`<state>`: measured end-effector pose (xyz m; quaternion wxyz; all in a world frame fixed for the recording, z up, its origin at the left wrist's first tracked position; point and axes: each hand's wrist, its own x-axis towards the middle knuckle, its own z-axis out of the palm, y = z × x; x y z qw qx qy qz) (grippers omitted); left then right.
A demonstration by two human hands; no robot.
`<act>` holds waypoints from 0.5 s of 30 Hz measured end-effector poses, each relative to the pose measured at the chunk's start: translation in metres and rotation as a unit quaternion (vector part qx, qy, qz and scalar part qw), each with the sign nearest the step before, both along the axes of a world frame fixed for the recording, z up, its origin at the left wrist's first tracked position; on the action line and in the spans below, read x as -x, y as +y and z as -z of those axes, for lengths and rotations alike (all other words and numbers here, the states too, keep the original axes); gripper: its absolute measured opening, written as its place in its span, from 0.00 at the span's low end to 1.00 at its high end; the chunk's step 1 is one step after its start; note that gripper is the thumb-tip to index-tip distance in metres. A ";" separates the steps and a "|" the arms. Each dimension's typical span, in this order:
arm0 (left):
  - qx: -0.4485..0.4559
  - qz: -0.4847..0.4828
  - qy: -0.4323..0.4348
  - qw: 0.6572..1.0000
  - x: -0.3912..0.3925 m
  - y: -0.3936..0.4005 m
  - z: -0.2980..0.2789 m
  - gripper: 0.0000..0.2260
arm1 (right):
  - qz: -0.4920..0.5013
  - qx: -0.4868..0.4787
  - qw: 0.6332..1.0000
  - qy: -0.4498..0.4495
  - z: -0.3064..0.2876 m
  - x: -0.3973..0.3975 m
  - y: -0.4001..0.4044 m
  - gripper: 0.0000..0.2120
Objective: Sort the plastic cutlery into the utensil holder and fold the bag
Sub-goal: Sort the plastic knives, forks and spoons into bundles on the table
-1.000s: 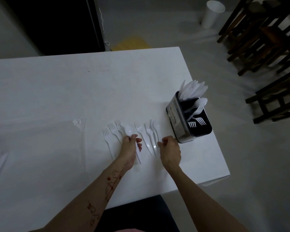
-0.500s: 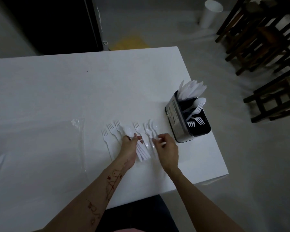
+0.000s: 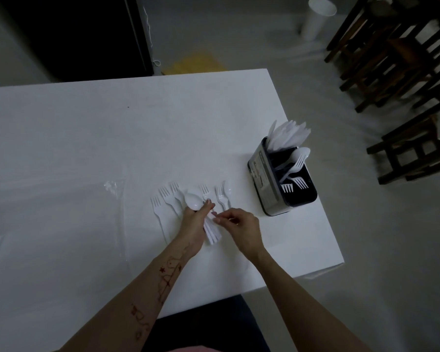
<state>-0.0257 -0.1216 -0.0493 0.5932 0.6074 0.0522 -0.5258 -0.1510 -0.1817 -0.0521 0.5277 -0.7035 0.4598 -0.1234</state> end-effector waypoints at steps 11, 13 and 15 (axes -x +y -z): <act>-0.059 0.002 -0.046 0.997 -0.001 0.002 -0.007 0.11 | 0.119 0.036 0.974 0.192 0.023 -0.011 -0.018 0.07; -0.060 0.005 -0.049 0.997 -0.002 0.002 -0.010 0.13 | 0.154 0.025 0.981 0.111 0.014 -0.011 -0.015 0.06; -0.053 0.007 -0.041 0.998 -0.004 0.000 -0.010 0.15 | 0.153 -0.023 0.988 -0.008 -0.001 -0.009 -0.011 0.03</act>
